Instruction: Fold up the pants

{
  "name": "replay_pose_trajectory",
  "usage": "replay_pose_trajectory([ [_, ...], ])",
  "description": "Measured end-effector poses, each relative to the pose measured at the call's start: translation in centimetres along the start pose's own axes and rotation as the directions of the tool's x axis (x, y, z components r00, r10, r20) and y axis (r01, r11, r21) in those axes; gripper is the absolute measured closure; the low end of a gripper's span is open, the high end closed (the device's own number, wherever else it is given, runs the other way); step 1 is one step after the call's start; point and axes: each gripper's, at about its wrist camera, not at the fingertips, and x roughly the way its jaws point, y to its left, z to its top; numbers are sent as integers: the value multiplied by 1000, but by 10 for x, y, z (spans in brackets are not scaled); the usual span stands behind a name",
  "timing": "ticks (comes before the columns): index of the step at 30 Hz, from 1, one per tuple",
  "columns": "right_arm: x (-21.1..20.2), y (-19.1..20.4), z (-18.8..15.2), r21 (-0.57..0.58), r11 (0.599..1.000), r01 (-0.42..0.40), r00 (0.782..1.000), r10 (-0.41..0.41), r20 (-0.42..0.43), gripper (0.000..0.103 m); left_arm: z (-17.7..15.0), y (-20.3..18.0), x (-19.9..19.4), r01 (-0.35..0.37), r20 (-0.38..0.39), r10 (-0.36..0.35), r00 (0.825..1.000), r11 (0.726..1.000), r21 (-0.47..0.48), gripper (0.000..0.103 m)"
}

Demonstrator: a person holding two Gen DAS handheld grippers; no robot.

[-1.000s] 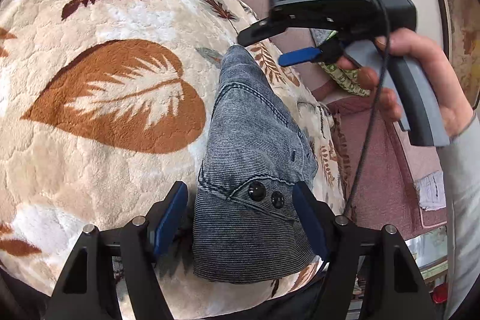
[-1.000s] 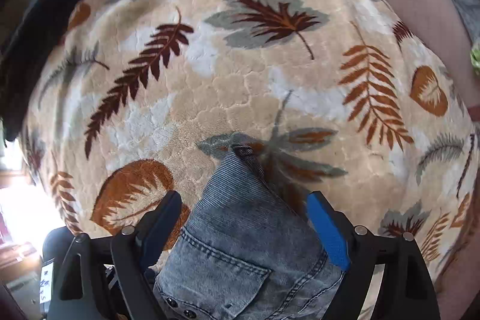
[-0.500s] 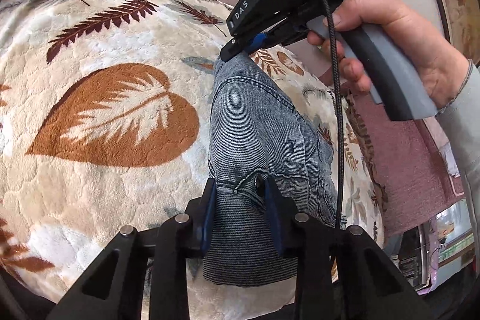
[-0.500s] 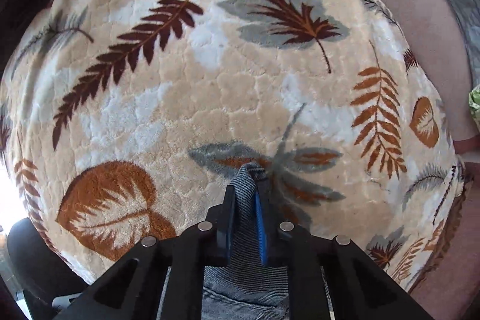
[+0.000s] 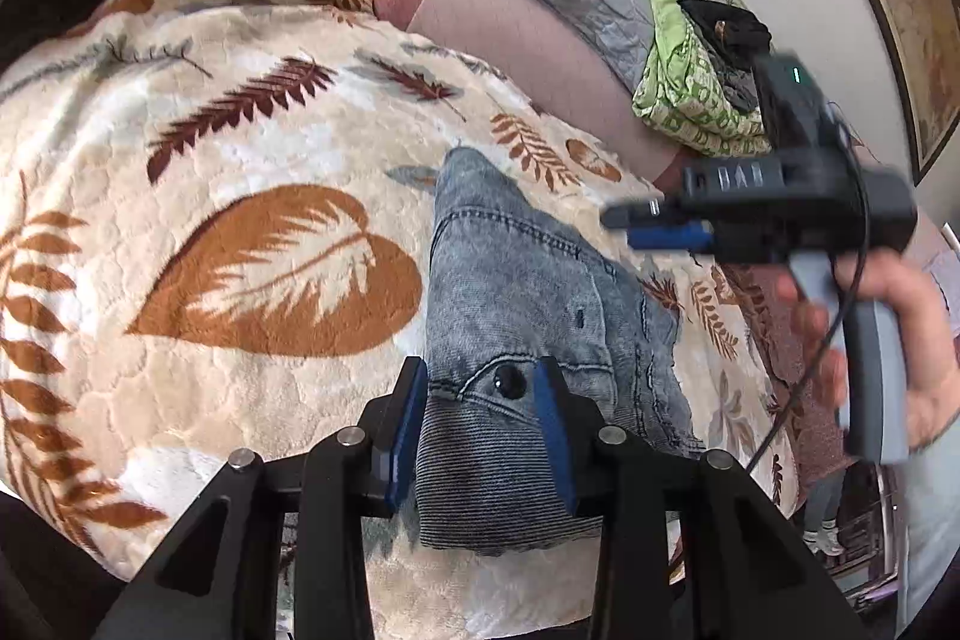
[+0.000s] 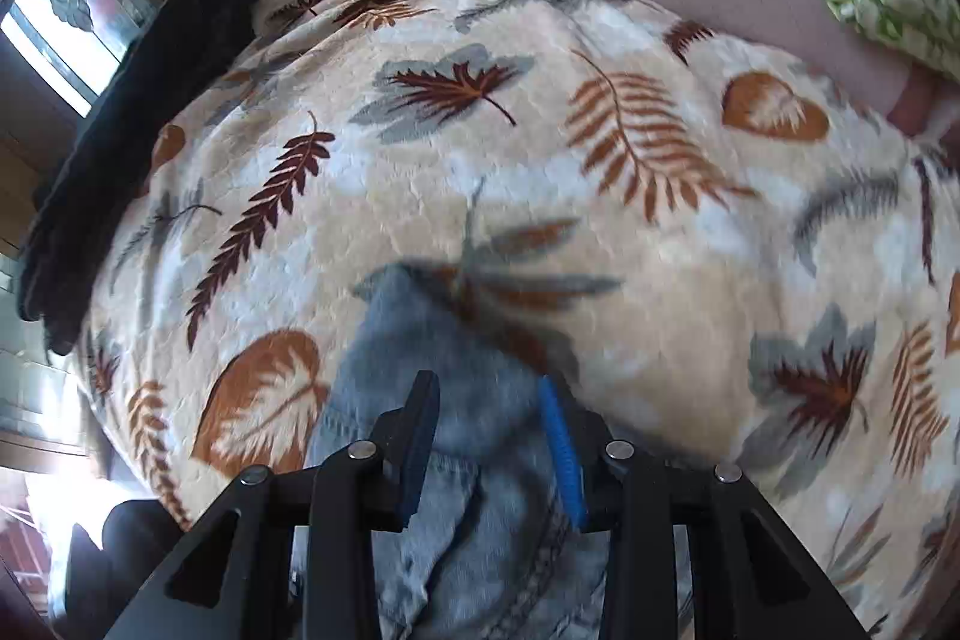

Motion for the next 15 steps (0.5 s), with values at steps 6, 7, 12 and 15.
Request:
replay_pose_trajectory([
  [6, 22, -72, -79, 170, 985, -29, 999, 35, -36, 51, -8, -28, 16, -54, -109, 67, 992, 991, 123, 49],
  [7, 12, -76, -85, 189, 980, -64, 998, 65, -1, 51, -13, -30, 21, -92, -127, 111, 986, 984, 151, 49],
  [12, -43, -70, -132, 158, 977, -141, 974, 109, 196, 42, -17, -45, 0, -127, -41, 136, 990, 976, 180, 49],
  [15, -9, -66, -159, 119, 991, -63, 993, 50, 105, 36, -22, -53, 20, -182, -89, 208, 974, 954, 238, 47],
])
